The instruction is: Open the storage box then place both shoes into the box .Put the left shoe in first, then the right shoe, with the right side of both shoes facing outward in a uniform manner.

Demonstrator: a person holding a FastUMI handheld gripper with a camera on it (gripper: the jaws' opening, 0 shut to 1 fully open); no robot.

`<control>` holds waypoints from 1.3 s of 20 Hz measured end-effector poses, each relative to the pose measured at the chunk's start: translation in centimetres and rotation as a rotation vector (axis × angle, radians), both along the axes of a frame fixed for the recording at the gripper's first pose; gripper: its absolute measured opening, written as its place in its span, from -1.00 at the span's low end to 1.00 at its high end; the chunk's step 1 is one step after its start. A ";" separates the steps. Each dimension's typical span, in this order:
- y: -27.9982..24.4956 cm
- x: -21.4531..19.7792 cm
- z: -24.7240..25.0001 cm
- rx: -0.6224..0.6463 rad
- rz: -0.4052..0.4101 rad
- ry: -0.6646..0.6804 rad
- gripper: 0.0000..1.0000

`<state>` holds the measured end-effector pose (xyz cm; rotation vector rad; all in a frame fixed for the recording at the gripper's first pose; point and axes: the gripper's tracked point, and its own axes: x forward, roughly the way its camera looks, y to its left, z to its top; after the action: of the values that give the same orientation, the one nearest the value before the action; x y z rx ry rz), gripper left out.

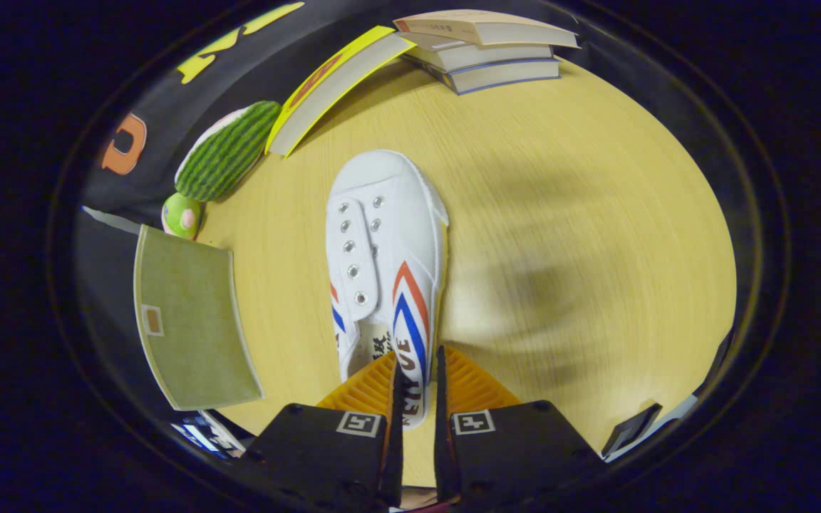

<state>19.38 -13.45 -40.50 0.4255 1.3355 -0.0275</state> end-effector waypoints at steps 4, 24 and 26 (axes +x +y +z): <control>-0.5 0.0 0.6 -0.044 -0.002 -0.013 -0.68; -0.6 2.9 1.7 0.225 0.188 -0.372 -0.69; -0.7 2.8 1.6 0.232 0.189 -0.378 -0.70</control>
<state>22.21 -14.18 -38.86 0.4719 1.0019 0.3524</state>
